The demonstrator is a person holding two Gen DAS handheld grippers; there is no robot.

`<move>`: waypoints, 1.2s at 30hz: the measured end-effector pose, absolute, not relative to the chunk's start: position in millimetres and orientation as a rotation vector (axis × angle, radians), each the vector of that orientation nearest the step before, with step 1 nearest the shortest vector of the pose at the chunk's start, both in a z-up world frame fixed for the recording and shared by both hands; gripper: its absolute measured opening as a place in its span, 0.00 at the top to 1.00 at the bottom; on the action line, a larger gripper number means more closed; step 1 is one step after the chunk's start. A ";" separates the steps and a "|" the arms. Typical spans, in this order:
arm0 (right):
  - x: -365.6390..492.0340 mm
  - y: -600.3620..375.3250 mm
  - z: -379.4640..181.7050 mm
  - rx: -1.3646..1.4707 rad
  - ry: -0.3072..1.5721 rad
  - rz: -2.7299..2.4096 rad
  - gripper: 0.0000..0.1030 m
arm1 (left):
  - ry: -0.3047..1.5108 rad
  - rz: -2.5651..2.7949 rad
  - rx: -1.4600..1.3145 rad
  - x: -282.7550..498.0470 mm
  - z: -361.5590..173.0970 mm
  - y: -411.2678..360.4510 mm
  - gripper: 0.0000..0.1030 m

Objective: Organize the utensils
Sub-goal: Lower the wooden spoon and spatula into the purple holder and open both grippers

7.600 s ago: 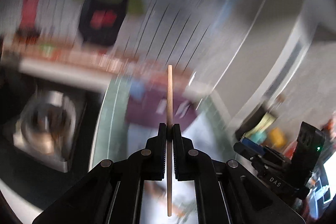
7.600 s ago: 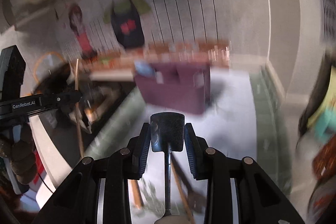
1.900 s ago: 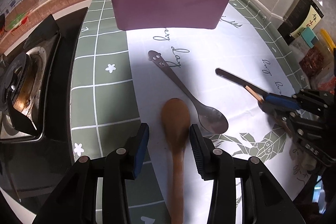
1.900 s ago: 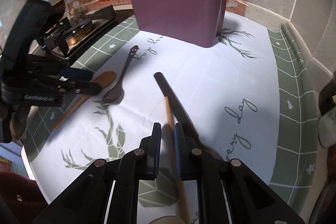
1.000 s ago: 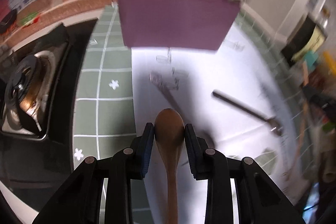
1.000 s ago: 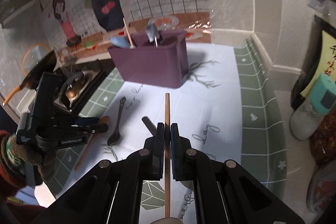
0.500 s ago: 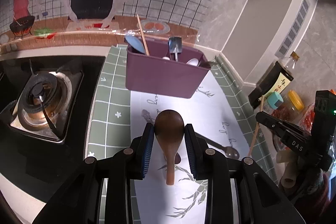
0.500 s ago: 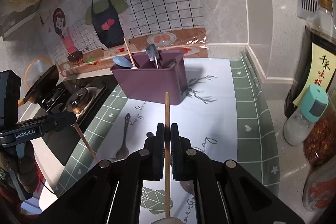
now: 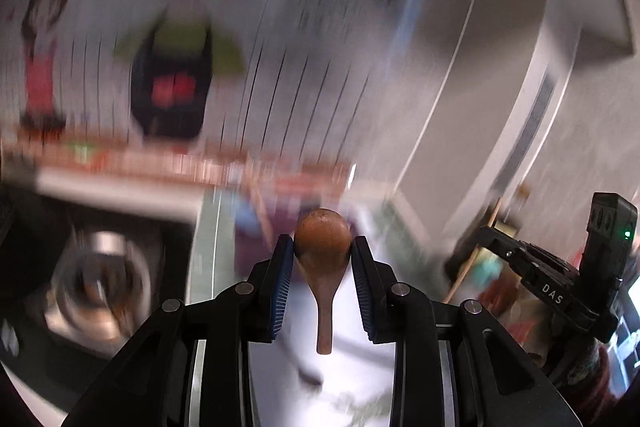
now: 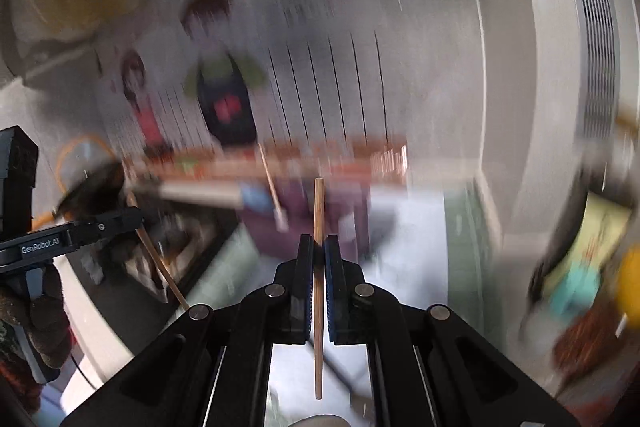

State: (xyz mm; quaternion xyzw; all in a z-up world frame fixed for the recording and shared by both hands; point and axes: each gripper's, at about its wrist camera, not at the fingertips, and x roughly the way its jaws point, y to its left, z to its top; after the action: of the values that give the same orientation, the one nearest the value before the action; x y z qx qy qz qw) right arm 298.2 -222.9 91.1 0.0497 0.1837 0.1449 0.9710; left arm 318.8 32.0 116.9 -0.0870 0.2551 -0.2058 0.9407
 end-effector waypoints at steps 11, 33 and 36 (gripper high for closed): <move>335.2 -203.7 237.5 0.008 0.096 0.245 0.95 | 0.302 -0.418 -0.144 372.7 213.5 32.8 0.70; 470.6 -180.4 111.5 0.090 0.389 0.272 0.95 | 0.622 -0.401 -0.186 510.6 83.0 12.8 0.70; 483.9 -176.8 87.5 0.108 0.489 0.316 0.92 | 0.712 -0.446 -0.218 524.2 57.7 11.1 0.53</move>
State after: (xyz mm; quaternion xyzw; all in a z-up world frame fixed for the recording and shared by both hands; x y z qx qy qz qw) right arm 483.9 -176.8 87.5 0.0533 0.2408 0.1559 0.9565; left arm 524.2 11.1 57.7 -0.1056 0.3451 -0.2159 0.9073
